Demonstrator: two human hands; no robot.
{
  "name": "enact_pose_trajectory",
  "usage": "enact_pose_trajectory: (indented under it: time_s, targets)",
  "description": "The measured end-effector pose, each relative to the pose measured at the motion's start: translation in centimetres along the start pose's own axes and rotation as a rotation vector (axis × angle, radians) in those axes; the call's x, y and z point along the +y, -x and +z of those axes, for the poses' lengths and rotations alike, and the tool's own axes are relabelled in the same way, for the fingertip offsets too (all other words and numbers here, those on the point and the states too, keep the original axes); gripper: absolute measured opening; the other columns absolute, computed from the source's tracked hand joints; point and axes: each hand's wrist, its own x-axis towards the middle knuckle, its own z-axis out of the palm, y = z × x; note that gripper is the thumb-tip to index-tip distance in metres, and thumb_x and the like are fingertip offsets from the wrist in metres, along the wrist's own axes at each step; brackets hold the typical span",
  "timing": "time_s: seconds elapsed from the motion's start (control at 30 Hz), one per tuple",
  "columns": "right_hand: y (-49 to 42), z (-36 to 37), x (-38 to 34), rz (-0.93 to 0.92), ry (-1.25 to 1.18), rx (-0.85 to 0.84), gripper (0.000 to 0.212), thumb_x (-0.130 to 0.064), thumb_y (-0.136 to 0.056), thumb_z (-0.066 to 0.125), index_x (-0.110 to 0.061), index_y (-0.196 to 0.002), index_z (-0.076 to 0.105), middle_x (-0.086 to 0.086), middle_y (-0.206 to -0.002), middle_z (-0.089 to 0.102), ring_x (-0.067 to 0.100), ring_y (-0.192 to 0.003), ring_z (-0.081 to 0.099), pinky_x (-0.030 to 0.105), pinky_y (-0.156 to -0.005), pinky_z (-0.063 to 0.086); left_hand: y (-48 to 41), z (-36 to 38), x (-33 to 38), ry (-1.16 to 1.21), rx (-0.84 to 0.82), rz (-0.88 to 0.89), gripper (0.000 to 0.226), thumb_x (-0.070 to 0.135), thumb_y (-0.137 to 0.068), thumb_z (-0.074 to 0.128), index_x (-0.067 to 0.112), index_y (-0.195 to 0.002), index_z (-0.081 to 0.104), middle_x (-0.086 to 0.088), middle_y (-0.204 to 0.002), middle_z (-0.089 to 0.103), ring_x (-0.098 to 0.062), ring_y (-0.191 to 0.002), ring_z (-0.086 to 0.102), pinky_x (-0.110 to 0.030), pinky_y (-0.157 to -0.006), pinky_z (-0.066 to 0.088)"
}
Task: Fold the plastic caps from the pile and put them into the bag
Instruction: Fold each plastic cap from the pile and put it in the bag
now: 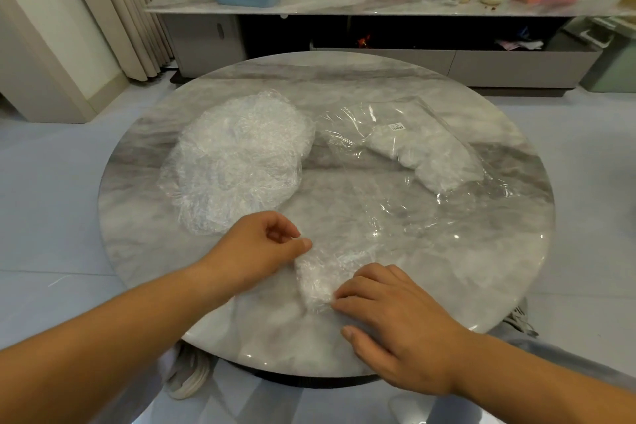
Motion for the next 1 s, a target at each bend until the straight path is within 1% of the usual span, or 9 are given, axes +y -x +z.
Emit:
enact_pose_trajectory:
  time_s: [0.1,0.23,0.33,0.47,0.57,0.63,0.73,0.87,1.0]
  targets:
    - [-0.1,-0.3,0.3,-0.013,-0.043,-0.014,0.032,-0.043,-0.097,0.048,-0.026,-0.117,0.066,-0.017,-0.118,0.06,0.009,-0.11,0.048,0.031,-0.096,0.038,-1.0,0.5,0.7,-0.322,-0.103,0.106,0.034,0.042,-0.075,0.086,0.026,-0.1,0.068,0.008,-0.094,0.069,-0.002,-0.079,0.066,-0.016,-0.074,0.052]
    - [-0.1,-0.8,0.7,-0.028,-0.058,-0.051,0.039,-0.046,-0.096,0.048,-0.025,-0.124,0.065,-0.017,-0.123,0.061,0.007,-0.115,0.049,0.029,-0.099,0.037,-2.1,1.6,1.8,-0.561,-0.24,0.095,0.047,0.047,-0.072,0.087,0.025,-0.108,0.067,0.01,-0.091,0.063,-0.002,-0.077,0.06,-0.016,-0.068,0.044]
    - [-0.3,-1.4,0.9,-0.017,-0.093,-0.099,0.046,-0.049,-0.094,0.044,-0.027,-0.13,0.062,-0.016,-0.125,0.062,0.006,-0.118,0.048,0.029,-0.103,0.035,-2.7,2.1,2.1,-0.62,-0.309,0.042,0.05,0.045,-0.072,0.088,0.021,-0.11,0.066,0.009,-0.091,0.063,-0.006,-0.079,0.059,-0.02,-0.071,0.048]
    - [-1.0,-2.1,1.1,0.054,-0.253,-0.081,0.036,-0.047,-0.091,0.046,-0.029,-0.114,0.068,-0.018,-0.12,0.063,0.0,-0.116,0.051,0.027,-0.104,0.038,-2.6,2.1,1.7,-0.529,-0.344,0.023,0.03,0.037,-0.074,0.087,0.02,-0.086,0.066,0.009,-0.068,0.056,-0.006,-0.06,0.052,-0.019,-0.058,0.043]
    - [-1.9,-2.9,1.3,0.16,-0.334,0.14,0.015,-0.04,-0.09,0.054,-0.029,-0.091,0.064,-0.017,-0.118,0.053,0.001,-0.114,0.051,0.017,-0.094,0.041,-1.9,1.5,1.2,-0.374,-0.353,0.046,0.025,0.03,-0.077,0.086,0.016,-0.078,0.064,0.006,-0.064,0.054,-0.006,-0.057,0.048,-0.019,-0.057,0.04]
    - [-2.9,-3.4,1.5,0.245,-0.332,0.246,0.011,-0.039,-0.091,0.058,-0.03,-0.092,0.064,-0.017,-0.123,0.048,-0.001,-0.119,0.047,0.016,-0.096,0.039,-1.3,0.9,0.9,-0.245,-0.37,0.043,0.028,0.027,-0.078,0.086,0.008,-0.086,0.067,-0.003,-0.072,0.061,-0.01,-0.067,0.054,-0.025,-0.066,0.044]
    - [-4.6,-4.4,1.8,0.388,-0.431,0.211,0.005,-0.038,-0.091,0.065,-0.033,-0.093,0.067,-0.013,-0.137,0.045,0.0,-0.133,0.039,0.025,-0.107,0.036,-0.3,0.3,0.8,-0.035,-0.423,-0.008,0.026,0.018,-0.084,0.081,0.001,-0.095,0.065,-0.01,-0.081,0.07,-0.014,-0.074,0.065,-0.024,-0.07,0.051]
    - [-6.0,-5.4,1.6,0.53,-0.718,0.219,0.004,-0.031,-0.089,0.072,-0.029,-0.092,0.07,-0.01,-0.111,0.065,0.006,-0.102,0.061,0.025,-0.091,0.046,0.7,0.2,0.7,0.273,-0.431,-0.127,0.026,0.007,-0.091,0.072,0.0,-0.111,0.059,-0.011,-0.094,0.074,-0.019,-0.084,0.073,-0.03,-0.069,0.059]
    - [-6.1,-5.1,1.4,0.711,-0.889,0.288,0.056,-0.037,-0.084,0.077,-0.032,-0.132,0.05,-0.007,-0.117,0.063,0.014,-0.099,0.069,0.035,-0.087,0.057,0.8,0.2,0.4,0.419,-0.384,-0.17,0.027,0.007,-0.092,0.068,0.002,-0.117,0.058,-0.016,-0.11,0.074,-0.031,-0.099,0.073,-0.046,-0.082,0.061]
